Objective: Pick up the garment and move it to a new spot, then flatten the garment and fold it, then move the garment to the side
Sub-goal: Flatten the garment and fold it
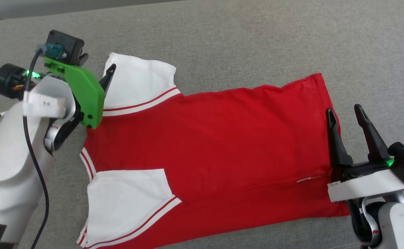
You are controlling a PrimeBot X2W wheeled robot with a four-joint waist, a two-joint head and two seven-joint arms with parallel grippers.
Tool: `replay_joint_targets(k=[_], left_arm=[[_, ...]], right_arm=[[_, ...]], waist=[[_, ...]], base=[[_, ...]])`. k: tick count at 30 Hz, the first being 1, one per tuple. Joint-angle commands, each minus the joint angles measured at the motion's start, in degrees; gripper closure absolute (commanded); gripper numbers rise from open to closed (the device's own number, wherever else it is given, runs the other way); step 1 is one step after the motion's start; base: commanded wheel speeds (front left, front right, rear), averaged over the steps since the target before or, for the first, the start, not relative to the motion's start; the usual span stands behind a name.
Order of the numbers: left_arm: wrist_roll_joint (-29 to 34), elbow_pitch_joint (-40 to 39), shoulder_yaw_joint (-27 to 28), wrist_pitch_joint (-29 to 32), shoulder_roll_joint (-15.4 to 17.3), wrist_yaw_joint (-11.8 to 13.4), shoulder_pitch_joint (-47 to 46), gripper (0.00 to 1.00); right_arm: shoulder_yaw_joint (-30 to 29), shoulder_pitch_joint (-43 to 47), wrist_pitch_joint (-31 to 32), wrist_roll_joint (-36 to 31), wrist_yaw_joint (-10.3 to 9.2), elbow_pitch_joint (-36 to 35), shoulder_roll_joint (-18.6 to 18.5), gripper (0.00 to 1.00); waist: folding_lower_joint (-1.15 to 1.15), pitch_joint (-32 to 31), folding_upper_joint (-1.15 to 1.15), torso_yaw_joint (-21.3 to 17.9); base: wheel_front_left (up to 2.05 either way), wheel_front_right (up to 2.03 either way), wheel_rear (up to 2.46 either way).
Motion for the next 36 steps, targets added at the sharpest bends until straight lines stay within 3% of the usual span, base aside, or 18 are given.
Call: replay_joint_targets(k=[1,5,11,18,19,20,21,30,36], left_arm=[[-2.34,1.19,-1.73,3.06,0.52,-0.14,-2.73,0.0],[-8.51,7.59,-7.23,11.24,3.51,-0.16,-11.81,0.0],[-8.49,15.81,-8.54,10.74,4.88,-0.17,-16.57,0.0],[-9.74,22.21,-10.56,10.83,4.23,-0.17,-18.38,0.0],[-10.85,22.5,-11.09,11.32,3.86,-0.17,-18.12,0.2],[-11.94,22.53,-11.48,11.7,3.49,-0.17,-17.89,0.56],[-13.13,22.4,-11.94,11.93,3.23,-0.17,-17.68,1.0],[-16.52,22.63,-12.2,5.58,3.17,-0.17,-17.74,1.0],[-18.3,21.48,-10.71,0.93,2.41,-0.16,-15.68,1.0]], right_arm=[[0.12,-1.05,-0.51,-0.25,-0.05,-0.06,0.48,0.0],[1.36,-2.73,-0.99,-0.21,-0.05,0.26,0.9,0.0],[2.28,-3.89,-1.55,-0.18,-0.05,0.56,1.3,0.0],[2.67,-4.25,-1.94,-0.28,-0.05,1.3,1.68,0.0],[2.6,-4.28,-1.97,-0.35,-0.05,1.44,1.73,0.0],[2.51,-4.29,-1.99,-0.4,-0.05,1.54,1.77,0.0],[2.49,-4.31,-1.95,-0.46,-0.05,1.7,1.8,0.0],[1.85,-4.72,-1.16,-0.92,-0.05,2.44,0.61,0.0],[1.32,-3.95,3.64,-0.73,-0.05,2.95,-3.05,0.0]], waist=[[0.0,3.73,0.0,-3.46],[0.0,6.83,0.0,-5.57],[0.0,9.09,0.0,-7.1],[0.0,10.51,0.0,-7.45],[0.0,10.6,0.0,-7.32],[0.0,10.66,0.0,-7.16],[0.0,10.68,0.0,-6.94],[0.0,7.22,0.0,-5.01],[0.0,2.02,0.0,-3.02]], base=[[0.0,0.0,0.0],[0.0,0.0,0.0],[0.0,0.0,0.0],[0.0,0.0,0.0],[0.0,0.0,0.0],[0.0,0.0,0.0],[0.0,0.0,0.0],[0.0,0.0,0.0],[0.0,0.0,0.0]])
